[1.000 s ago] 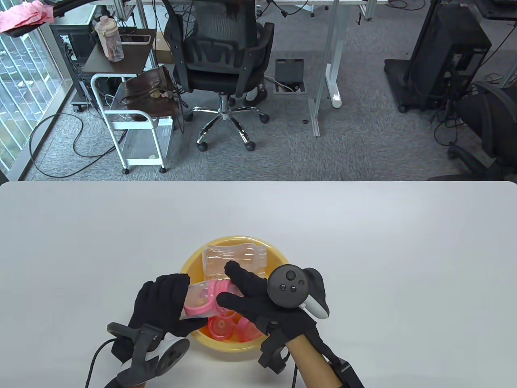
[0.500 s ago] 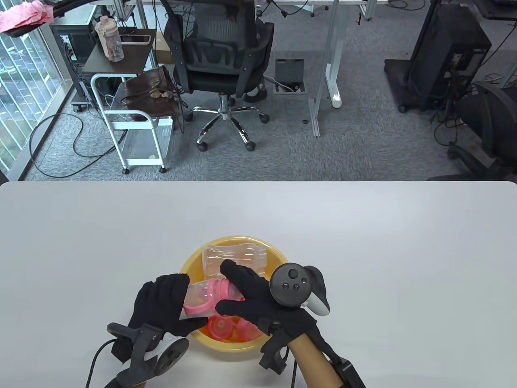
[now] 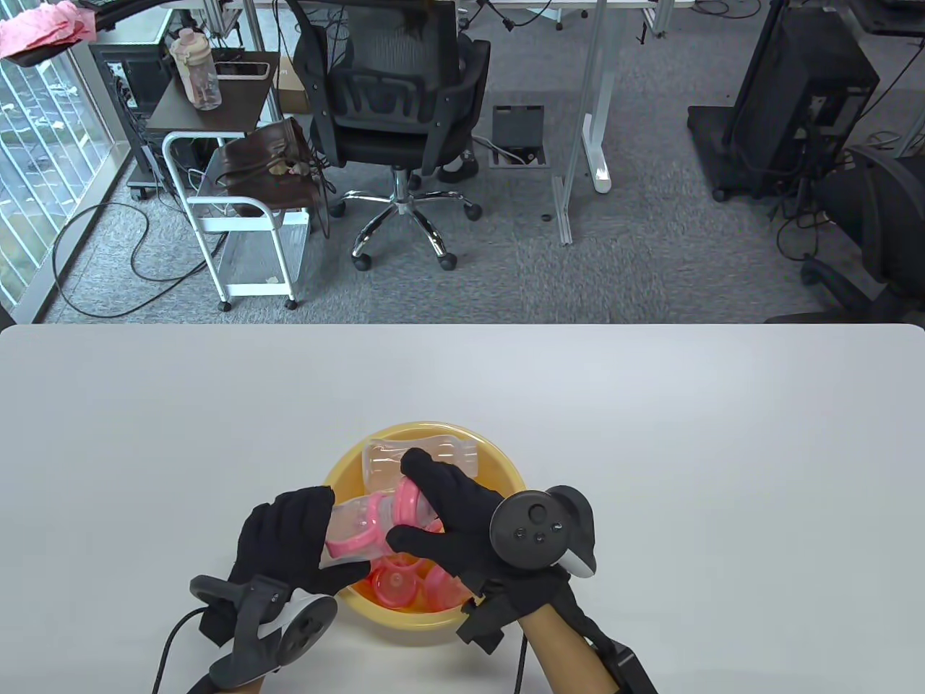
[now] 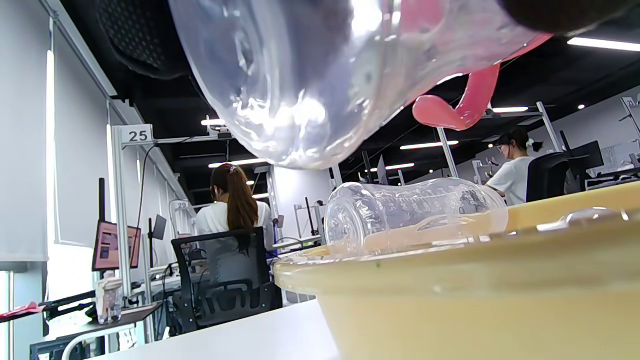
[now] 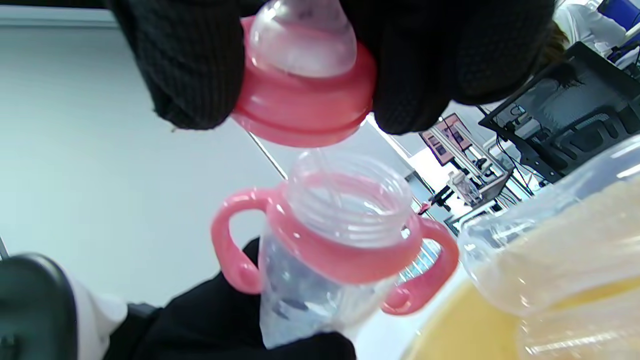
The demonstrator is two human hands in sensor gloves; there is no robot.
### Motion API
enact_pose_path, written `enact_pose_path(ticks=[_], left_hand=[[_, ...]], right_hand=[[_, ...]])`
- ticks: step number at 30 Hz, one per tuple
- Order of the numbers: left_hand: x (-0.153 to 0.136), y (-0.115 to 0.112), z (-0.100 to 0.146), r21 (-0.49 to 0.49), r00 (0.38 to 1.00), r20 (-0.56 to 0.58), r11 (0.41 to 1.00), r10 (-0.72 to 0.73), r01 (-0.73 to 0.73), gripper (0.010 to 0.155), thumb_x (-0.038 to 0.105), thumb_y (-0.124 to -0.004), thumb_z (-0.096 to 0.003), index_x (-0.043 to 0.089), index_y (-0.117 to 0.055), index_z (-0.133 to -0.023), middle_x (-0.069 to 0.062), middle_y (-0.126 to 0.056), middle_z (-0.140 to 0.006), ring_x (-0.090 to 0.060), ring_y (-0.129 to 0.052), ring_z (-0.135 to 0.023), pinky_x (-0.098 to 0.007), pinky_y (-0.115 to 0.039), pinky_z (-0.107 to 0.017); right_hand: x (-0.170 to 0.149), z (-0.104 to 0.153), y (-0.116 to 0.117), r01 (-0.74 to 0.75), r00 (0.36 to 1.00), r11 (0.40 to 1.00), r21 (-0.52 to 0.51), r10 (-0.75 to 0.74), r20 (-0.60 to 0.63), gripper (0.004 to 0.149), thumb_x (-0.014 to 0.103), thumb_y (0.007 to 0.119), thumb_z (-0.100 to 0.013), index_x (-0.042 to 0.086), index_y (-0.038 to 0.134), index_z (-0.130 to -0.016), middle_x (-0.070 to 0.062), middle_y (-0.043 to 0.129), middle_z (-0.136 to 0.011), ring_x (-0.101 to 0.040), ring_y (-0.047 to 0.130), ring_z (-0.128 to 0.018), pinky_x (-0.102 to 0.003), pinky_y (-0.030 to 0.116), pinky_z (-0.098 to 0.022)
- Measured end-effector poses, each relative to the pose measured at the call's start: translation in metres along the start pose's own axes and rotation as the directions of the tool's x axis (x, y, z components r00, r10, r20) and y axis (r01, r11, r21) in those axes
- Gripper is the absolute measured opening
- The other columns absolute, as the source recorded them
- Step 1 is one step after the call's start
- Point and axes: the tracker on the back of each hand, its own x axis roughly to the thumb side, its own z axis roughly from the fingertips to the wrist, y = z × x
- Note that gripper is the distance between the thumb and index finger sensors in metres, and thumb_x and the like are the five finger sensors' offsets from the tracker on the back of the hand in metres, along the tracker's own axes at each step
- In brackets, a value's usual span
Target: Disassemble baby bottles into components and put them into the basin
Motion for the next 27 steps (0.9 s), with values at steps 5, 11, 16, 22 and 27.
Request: enact_pose_path(ticks=[5, 11, 16, 22, 27], left_hand=[[0.001, 0.000, 0.000, -0.004, 1.000, 0.001, 1.000, -0.005, 0.005, 0.095, 0.075, -0.066, -0.0332, 0.013, -0.060, -0.105, -0.012, -0.081, -0.098, -0.031, -0.093, -0.087, -0.054, -0.076, -0.066], [0.001, 0.000, -0.001, -0.018, 1.000, -0.001, 1.000, -0.005, 0.005, 0.095, 0.074, -0.066, -0.0333, 0.013, -0.060, -0.105, -0.012, -0.081, -0.098, -0.031, -0.093, -0.087, -0.054, -0.076, -0.066], [-0.003, -0.004, -0.002, -0.052, 0.999, -0.034, 0.999, -0.015, 0.013, 0.095, 0.074, -0.066, -0.0336, 0.012, -0.059, -0.106, -0.013, -0.079, -0.099, -0.031, -0.092, -0.088, -0.054, -0.075, -0.067], [-0.017, -0.013, -0.001, -0.086, 0.996, -0.089, 0.996, -0.028, 0.020, 0.095, 0.074, -0.066, -0.0338, 0.012, -0.059, -0.106, -0.013, -0.079, -0.099, -0.031, -0.092, -0.088, -0.054, -0.075, -0.067], [-0.026, -0.011, -0.001, -0.058, 0.991, -0.133, 0.998, -0.008, 0.000, 0.095, 0.074, -0.066, -0.0338, 0.012, -0.059, -0.105, -0.013, -0.079, -0.099, -0.032, -0.092, -0.088, -0.055, -0.075, -0.067]], right_hand=[[0.014, 0.002, -0.008, 0.029, 0.997, 0.994, -0.103, -0.022, 0.067, 0.082, 0.048, 0.082, -0.052, 0.005, 0.048, -0.113, -0.032, 0.066, -0.101, -0.044, 0.089, -0.074, -0.056, 0.079, -0.056], [0.028, 0.005, -0.017, 0.062, 0.993, 0.984, -0.168, -0.044, 0.107, 0.082, 0.049, 0.081, -0.052, 0.004, 0.049, -0.112, -0.031, 0.067, -0.101, -0.043, 0.090, -0.073, -0.056, 0.079, -0.056], [0.037, 0.006, -0.026, 0.078, 0.990, 0.976, -0.205, -0.052, 0.130, 0.082, 0.049, 0.081, -0.052, 0.004, 0.049, -0.113, -0.031, 0.067, -0.100, -0.043, 0.090, -0.073, -0.056, 0.080, -0.055], [0.039, 0.008, -0.037, 0.061, 0.996, 0.984, -0.168, -0.049, 0.075, 0.082, 0.048, 0.080, -0.053, 0.004, 0.048, -0.113, -0.032, 0.066, -0.101, -0.044, 0.089, -0.073, -0.056, 0.079, -0.055], [0.035, 0.006, -0.037, -0.035, 0.999, 0.998, -0.058, 0.034, -0.021, 0.082, 0.050, 0.080, -0.053, 0.003, 0.051, -0.113, -0.032, 0.069, -0.099, -0.044, 0.091, -0.070, -0.056, 0.079, -0.053]])
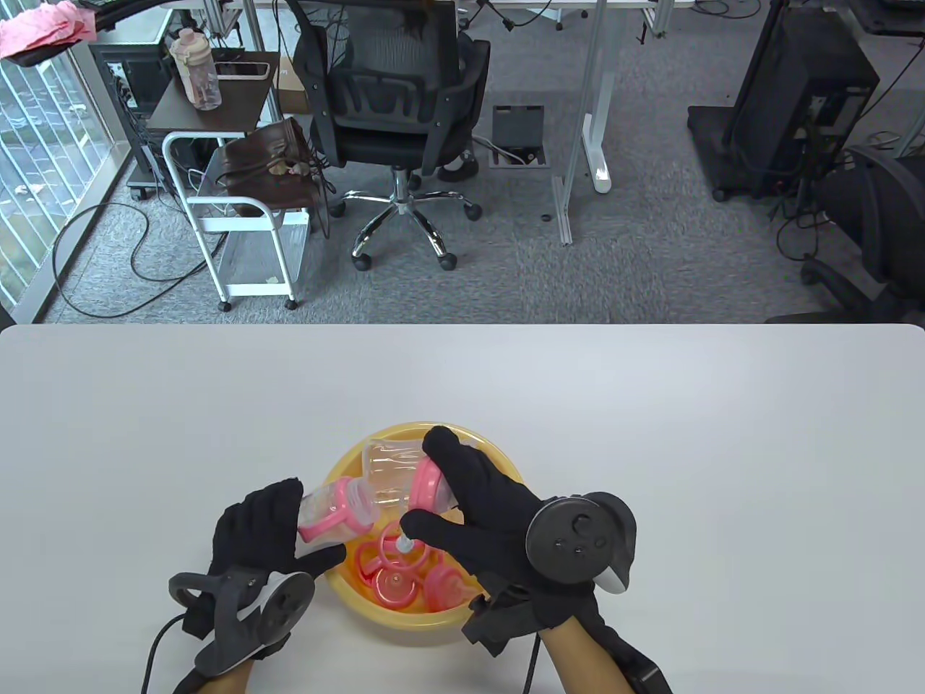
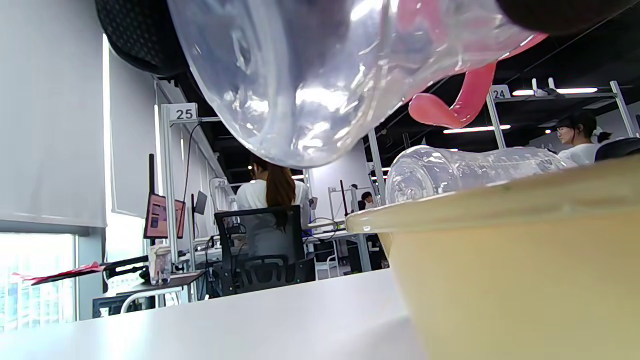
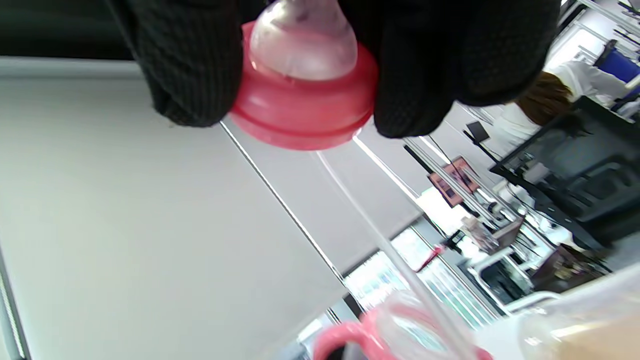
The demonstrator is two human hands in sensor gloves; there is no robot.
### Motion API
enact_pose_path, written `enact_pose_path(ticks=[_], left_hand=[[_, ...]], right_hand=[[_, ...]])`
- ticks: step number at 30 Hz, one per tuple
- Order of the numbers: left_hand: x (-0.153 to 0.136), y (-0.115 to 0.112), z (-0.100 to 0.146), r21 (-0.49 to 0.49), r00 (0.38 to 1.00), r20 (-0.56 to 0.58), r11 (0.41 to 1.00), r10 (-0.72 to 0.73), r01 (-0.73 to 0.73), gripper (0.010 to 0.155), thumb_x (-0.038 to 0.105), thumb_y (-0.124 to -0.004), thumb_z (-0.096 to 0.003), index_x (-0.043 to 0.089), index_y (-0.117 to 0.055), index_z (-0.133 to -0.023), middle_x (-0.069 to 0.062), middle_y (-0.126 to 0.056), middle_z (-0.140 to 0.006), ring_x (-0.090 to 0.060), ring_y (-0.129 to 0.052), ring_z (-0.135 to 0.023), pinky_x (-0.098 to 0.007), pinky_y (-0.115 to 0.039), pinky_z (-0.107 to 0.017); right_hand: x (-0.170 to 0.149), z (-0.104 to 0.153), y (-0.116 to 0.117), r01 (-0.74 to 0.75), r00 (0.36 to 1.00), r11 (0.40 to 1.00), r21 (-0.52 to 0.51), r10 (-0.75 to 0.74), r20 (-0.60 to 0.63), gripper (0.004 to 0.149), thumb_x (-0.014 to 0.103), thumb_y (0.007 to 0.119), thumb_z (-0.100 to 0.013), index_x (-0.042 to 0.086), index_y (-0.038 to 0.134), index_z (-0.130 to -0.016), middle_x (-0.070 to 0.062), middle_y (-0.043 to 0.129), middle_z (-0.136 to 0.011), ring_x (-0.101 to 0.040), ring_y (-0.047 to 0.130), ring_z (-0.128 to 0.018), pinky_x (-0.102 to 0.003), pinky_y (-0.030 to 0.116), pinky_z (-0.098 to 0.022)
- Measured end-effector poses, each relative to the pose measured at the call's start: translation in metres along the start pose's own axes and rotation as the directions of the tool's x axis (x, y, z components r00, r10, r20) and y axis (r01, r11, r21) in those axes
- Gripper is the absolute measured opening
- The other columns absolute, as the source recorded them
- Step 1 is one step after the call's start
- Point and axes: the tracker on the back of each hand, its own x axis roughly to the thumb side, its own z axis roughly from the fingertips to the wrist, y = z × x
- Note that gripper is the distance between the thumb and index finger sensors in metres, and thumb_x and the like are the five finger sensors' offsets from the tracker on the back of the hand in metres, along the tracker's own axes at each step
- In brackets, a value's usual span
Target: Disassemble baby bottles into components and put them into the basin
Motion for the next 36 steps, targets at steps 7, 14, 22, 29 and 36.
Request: enact_pose_path(ticks=[7, 14, 22, 29, 36], left_hand=[[0.000, 0.000, 0.000, 0.004, 1.000, -0.003, 1.000, 0.004, -0.004, 0.095, 0.074, -0.066, -0.0337, 0.012, -0.059, -0.105, -0.013, -0.079, -0.098, -0.031, -0.092, -0.088, -0.055, -0.075, -0.067], [-0.001, 0.000, 0.000, 0.005, 1.000, -0.007, 1.000, 0.008, -0.007, 0.095, 0.074, -0.066, -0.0338, 0.012, -0.059, -0.105, -0.013, -0.079, -0.098, -0.031, -0.092, -0.088, -0.055, -0.075, -0.067], [-0.002, 0.000, 0.000, 0.006, 1.000, -0.008, 1.000, 0.011, -0.011, 0.095, 0.074, -0.066, -0.0339, 0.012, -0.059, -0.105, -0.013, -0.079, -0.099, -0.032, -0.092, -0.088, -0.054, -0.075, -0.067], [-0.001, 0.000, 0.000, 0.004, 1.000, -0.005, 1.000, 0.010, -0.010, 0.095, 0.074, -0.066, -0.0340, 0.012, -0.059, -0.105, -0.013, -0.079, -0.099, -0.031, -0.092, -0.088, -0.054, -0.075, -0.067], [0.000, -0.001, 0.000, -0.002, 1.000, -0.001, 1.000, 0.008, -0.008, 0.095, 0.074, -0.066, -0.0339, 0.012, -0.059, -0.106, -0.013, -0.079, -0.099, -0.031, -0.092, -0.088, -0.054, -0.075, -0.067]], right_hand=[[-0.004, -0.003, 0.014, -0.130, 0.987, 0.984, 0.123, 0.140, -0.073, 0.081, 0.051, 0.079, -0.054, 0.002, 0.052, -0.112, -0.033, 0.070, -0.098, -0.043, 0.092, -0.068, -0.056, 0.080, -0.052], [-0.018, -0.004, 0.044, -0.253, 0.959, 0.965, 0.064, 0.259, -0.117, 0.081, 0.049, 0.078, -0.054, 0.002, 0.049, -0.113, -0.033, 0.069, -0.098, -0.044, 0.091, -0.070, -0.056, 0.080, -0.052], [-0.042, -0.004, 0.070, -0.285, 0.935, 0.948, 0.142, 0.307, -0.175, 0.081, 0.048, 0.078, -0.053, 0.002, 0.049, -0.112, -0.034, 0.068, -0.099, -0.044, 0.091, -0.070, -0.056, 0.079, -0.053], [-0.057, -0.001, 0.079, -0.297, 0.907, 0.924, 0.242, 0.352, -0.233, 0.080, 0.047, 0.078, -0.054, 0.001, 0.048, -0.113, -0.035, 0.067, -0.099, -0.045, 0.090, -0.071, -0.057, 0.079, -0.053], [-0.063, 0.000, 0.092, -0.321, 0.870, 0.868, 0.380, 0.428, -0.243, 0.080, 0.047, 0.076, -0.054, 0.000, 0.049, -0.113, -0.036, 0.067, -0.098, -0.045, 0.090, -0.070, -0.057, 0.079, -0.053]])
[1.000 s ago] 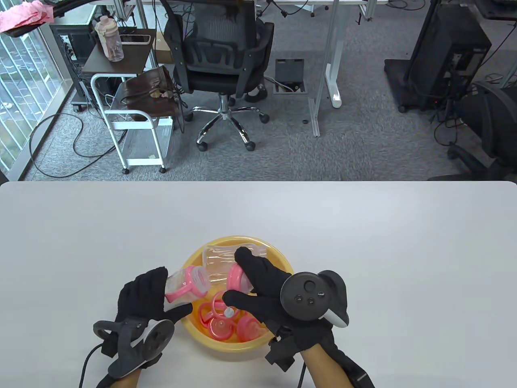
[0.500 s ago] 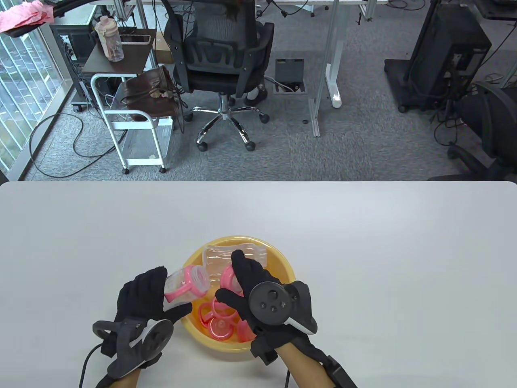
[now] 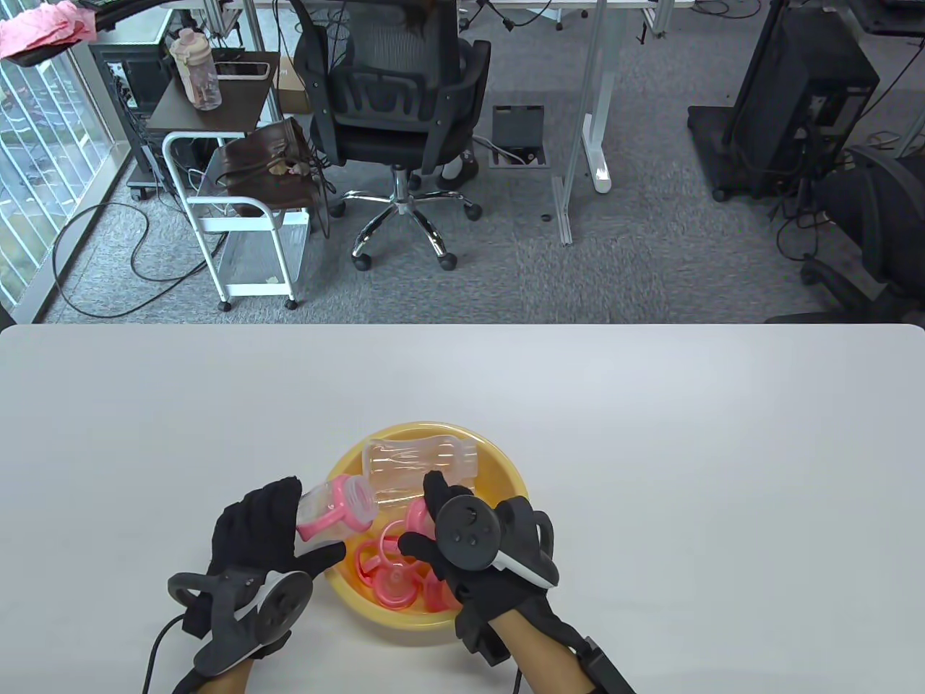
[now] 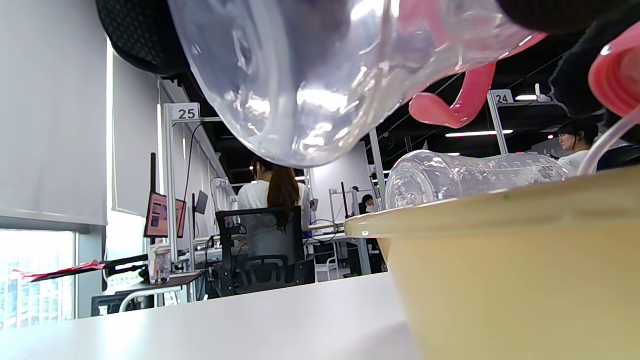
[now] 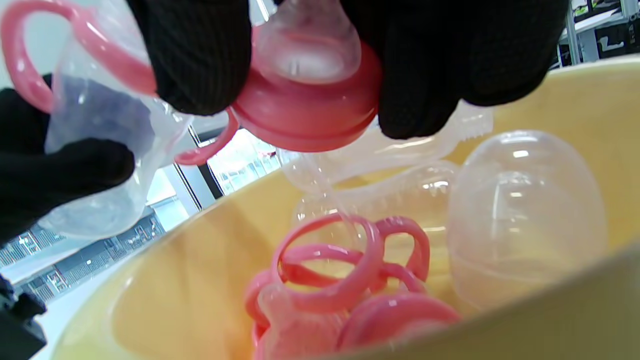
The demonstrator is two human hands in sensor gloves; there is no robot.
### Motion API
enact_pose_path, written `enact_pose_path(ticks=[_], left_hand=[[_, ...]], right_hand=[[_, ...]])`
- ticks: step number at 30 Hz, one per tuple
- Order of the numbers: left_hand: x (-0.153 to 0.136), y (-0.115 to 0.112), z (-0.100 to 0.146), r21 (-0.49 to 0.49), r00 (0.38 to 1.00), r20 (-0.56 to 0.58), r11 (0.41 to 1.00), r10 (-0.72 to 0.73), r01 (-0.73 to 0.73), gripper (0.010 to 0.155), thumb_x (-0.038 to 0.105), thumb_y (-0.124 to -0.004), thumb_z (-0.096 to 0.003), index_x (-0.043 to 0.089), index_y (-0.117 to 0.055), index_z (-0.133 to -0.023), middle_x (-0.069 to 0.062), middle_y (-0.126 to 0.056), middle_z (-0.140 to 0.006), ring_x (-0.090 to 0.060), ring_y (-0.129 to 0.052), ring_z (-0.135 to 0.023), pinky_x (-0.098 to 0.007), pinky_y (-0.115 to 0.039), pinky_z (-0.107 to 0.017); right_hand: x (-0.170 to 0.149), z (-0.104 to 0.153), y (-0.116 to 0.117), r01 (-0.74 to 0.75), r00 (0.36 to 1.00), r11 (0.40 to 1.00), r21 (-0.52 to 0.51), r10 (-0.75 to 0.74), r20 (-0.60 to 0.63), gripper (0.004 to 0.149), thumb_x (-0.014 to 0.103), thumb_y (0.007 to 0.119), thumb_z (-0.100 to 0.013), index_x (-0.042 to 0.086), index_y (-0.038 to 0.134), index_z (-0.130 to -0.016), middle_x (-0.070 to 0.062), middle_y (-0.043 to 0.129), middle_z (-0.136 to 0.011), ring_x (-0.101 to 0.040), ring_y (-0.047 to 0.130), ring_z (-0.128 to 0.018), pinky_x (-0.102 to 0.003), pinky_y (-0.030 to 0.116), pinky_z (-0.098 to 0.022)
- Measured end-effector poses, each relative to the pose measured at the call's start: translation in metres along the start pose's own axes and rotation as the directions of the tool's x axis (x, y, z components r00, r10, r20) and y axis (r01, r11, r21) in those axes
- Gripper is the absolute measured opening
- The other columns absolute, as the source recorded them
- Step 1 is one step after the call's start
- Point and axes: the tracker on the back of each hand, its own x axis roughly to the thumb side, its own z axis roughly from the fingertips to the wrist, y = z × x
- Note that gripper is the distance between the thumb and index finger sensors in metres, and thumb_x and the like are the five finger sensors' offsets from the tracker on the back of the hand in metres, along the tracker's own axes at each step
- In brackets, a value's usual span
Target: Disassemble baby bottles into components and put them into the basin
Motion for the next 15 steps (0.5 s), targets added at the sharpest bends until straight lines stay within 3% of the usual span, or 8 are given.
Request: enact_pose_path(ticks=[15], left_hand=[[0.001, 0.000, 0.000, 0.000, 1.000, 0.003, 1.000, 0.001, -0.001, 0.095, 0.074, -0.066, -0.0339, 0.012, -0.058, -0.106, -0.013, -0.079, -0.099, -0.031, -0.092, -0.088, -0.054, -0.075, -0.067]], right_hand=[[0.015, -0.006, 0.034, -0.106, 0.994, 0.955, 0.279, 0.110, 0.002, 0.075, 0.040, 0.078, -0.056, 0.002, 0.049, -0.114, -0.038, 0.064, -0.102, -0.049, 0.088, -0.074, -0.060, 0.077, -0.055]])
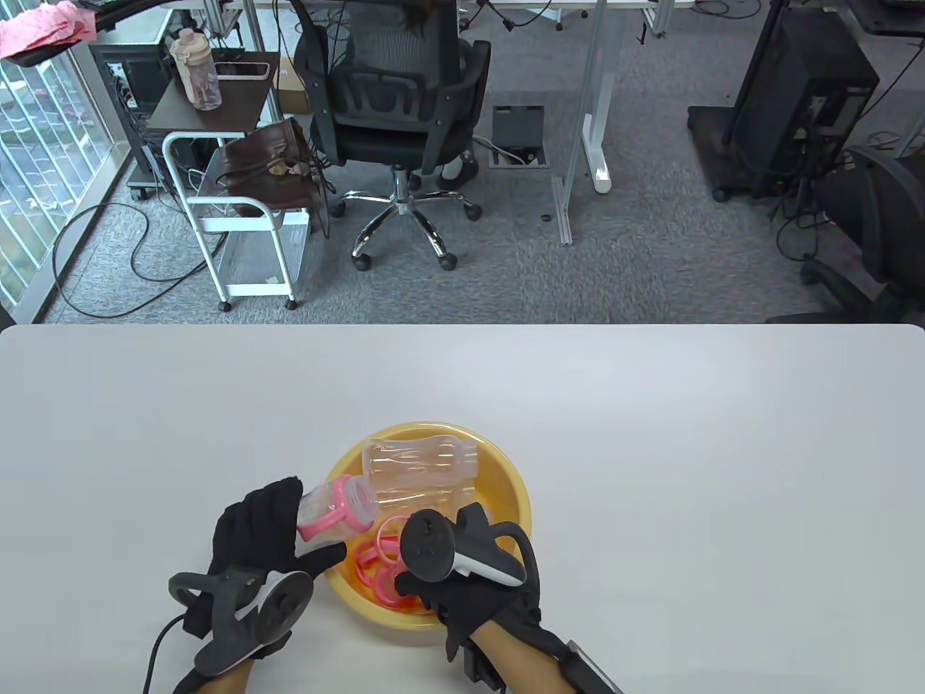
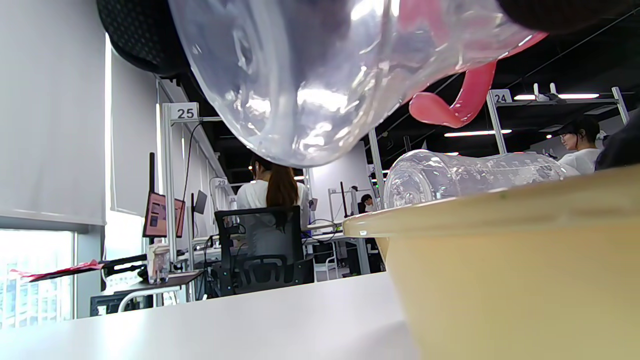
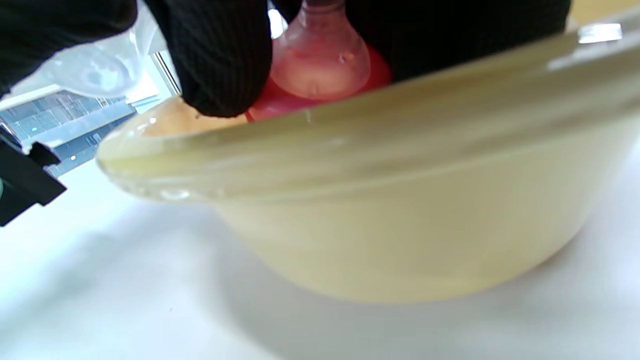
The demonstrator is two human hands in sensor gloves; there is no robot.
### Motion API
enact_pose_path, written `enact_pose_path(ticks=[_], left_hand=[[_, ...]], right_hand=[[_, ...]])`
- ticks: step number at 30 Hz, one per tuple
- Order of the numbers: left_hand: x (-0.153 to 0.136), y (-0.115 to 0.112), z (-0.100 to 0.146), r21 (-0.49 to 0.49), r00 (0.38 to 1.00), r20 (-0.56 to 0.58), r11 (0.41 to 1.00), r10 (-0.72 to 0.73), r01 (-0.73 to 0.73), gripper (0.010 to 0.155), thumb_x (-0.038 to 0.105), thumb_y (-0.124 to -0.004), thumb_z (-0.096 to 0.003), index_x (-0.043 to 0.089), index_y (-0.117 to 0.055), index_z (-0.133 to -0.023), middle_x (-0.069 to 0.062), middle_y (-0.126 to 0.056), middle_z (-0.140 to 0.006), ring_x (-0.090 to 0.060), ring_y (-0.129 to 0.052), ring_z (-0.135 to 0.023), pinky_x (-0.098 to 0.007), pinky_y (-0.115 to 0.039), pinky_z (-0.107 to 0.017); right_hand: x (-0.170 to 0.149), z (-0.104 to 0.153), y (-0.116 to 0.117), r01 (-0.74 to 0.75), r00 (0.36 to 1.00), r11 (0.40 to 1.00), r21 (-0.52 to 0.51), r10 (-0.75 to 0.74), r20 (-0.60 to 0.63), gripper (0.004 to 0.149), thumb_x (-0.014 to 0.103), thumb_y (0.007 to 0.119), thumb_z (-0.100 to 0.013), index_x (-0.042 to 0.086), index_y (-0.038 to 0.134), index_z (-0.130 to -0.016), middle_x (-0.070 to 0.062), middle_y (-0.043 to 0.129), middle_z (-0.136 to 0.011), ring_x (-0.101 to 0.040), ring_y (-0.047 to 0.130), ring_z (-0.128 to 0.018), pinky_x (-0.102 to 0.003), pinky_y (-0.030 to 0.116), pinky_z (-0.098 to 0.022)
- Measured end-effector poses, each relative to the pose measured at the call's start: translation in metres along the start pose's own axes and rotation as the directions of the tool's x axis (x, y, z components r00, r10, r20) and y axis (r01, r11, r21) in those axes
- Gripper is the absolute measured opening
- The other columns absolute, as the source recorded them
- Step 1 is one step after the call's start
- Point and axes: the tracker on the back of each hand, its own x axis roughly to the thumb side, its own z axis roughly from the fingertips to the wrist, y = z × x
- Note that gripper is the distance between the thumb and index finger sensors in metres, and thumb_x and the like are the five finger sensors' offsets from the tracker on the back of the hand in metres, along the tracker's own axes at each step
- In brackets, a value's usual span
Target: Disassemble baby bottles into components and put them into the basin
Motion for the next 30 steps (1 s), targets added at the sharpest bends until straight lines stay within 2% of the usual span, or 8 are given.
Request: enact_pose_path(ticks=[7, 11, 16, 20, 23, 24, 26, 30], left_hand=[[0.000, 0.000, 0.000, -0.003, 1.000, 0.001, 1.000, 0.000, 0.000, 0.095, 0.074, -0.065, -0.0340, 0.012, -0.058, -0.106, -0.013, -0.079, -0.099, -0.031, -0.092, -0.088, -0.054, -0.075, -0.067], [0.001, 0.000, 0.000, -0.007, 1.000, 0.002, 1.000, -0.002, 0.002, 0.095, 0.074, -0.065, -0.0340, 0.012, -0.058, -0.106, -0.013, -0.079, -0.099, -0.031, -0.092, -0.088, -0.054, -0.075, -0.067], [0.002, 0.000, 0.000, -0.009, 1.000, 0.005, 1.000, -0.004, 0.004, 0.095, 0.074, -0.065, -0.0339, 0.012, -0.058, -0.106, -0.013, -0.079, -0.099, -0.031, -0.091, -0.088, -0.054, -0.075, -0.067], [0.002, 0.000, -0.001, -0.003, 1.000, 0.008, 1.000, 0.001, 0.000, 0.095, 0.074, -0.065, -0.0340, 0.012, -0.058, -0.106, -0.012, -0.079, -0.099, -0.031, -0.092, -0.088, -0.054, -0.075, -0.067], [0.005, 0.002, 0.000, 0.001, 1.000, 0.028, 1.000, 0.001, -0.001, 0.095, 0.074, -0.065, -0.0339, 0.012, -0.058, -0.106, -0.012, -0.079, -0.099, -0.031, -0.091, -0.089, -0.054, -0.075, -0.067], [0.006, 0.002, 0.000, 0.001, 0.999, 0.038, 1.000, 0.001, -0.001, 0.095, 0.075, -0.065, -0.0338, 0.013, -0.058, -0.106, -0.012, -0.079, -0.099, -0.031, -0.091, -0.089, -0.054, -0.075, -0.068], [0.008, 0.003, 0.000, -0.007, 0.998, 0.069, 1.000, 0.012, -0.011, 0.095, 0.075, -0.065, -0.0336, 0.014, -0.058, -0.106, -0.011, -0.079, -0.099, -0.030, -0.091, -0.089, -0.053, -0.075, -0.068], [0.013, 0.006, 0.002, -0.015, 0.988, 0.137, 0.998, 0.068, -0.067, 0.095, 0.075, -0.065, -0.0327, 0.014, -0.058, -0.106, -0.010, -0.079, -0.100, -0.029, -0.092, -0.089, -0.053, -0.075, -0.069]], right_hand=[[0.010, 0.002, 0.000, 0.000, 0.999, 1.000, 0.001, 0.000, 0.039, 0.066, 0.035, 0.076, -0.058, 0.005, 0.054, -0.113, -0.036, 0.065, -0.103, -0.052, 0.088, -0.076, -0.061, 0.076, -0.056], [0.011, 0.002, 0.001, -0.010, 1.000, 1.000, 0.029, 0.009, 0.030, 0.066, 0.036, 0.076, -0.059, 0.005, 0.054, -0.113, -0.036, 0.066, -0.103, -0.052, 0.087, -0.077, -0.062, 0.076, -0.057], [0.008, 0.004, -0.005, 0.095, 0.994, 0.995, 0.038, -0.096, 0.049, 0.068, 0.040, 0.073, -0.059, 0.004, 0.054, -0.113, -0.036, 0.065, -0.103, -0.053, 0.086, -0.079, -0.063, 0.074, -0.058], [0.007, 0.013, -0.022, 0.170, 0.983, 0.981, -0.090, -0.162, 0.088, 0.072, 0.040, 0.075, -0.058, 0.004, 0.048, -0.114, -0.037, 0.060, -0.106, -0.055, 0.081, -0.083, -0.065, 0.070, -0.061], [0.008, 0.022, -0.034, 0.243, 0.958, 0.939, -0.242, -0.193, 0.210, 0.080, 0.040, 0.077, -0.057, 0.004, 0.036, -0.116, -0.037, 0.045, -0.112, -0.060, 0.066, -0.095, -0.075, 0.054, -0.068], [0.008, 0.024, -0.036, 0.264, 0.949, 0.928, -0.262, -0.201, 0.244, 0.083, 0.040, 0.077, -0.057, 0.005, 0.033, -0.117, -0.036, 0.041, -0.113, -0.060, 0.061, -0.099, -0.080, 0.043, -0.069], [0.011, 0.027, -0.037, 0.302, 0.926, 0.902, -0.309, -0.201, 0.320, 0.085, 0.040, 0.078, -0.056, 0.007, 0.028, -0.117, -0.035, 0.037, -0.115, -0.059, 0.055, -0.103, -0.083, 0.031, -0.069], [0.013, 0.028, -0.036, 0.280, 0.906, 0.904, -0.324, -0.137, 0.400, 0.090, 0.042, 0.079, -0.054, 0.009, 0.023, -0.117, -0.033, 0.033, -0.116, -0.059, 0.052, -0.105, -0.082, 0.028, -0.070]])
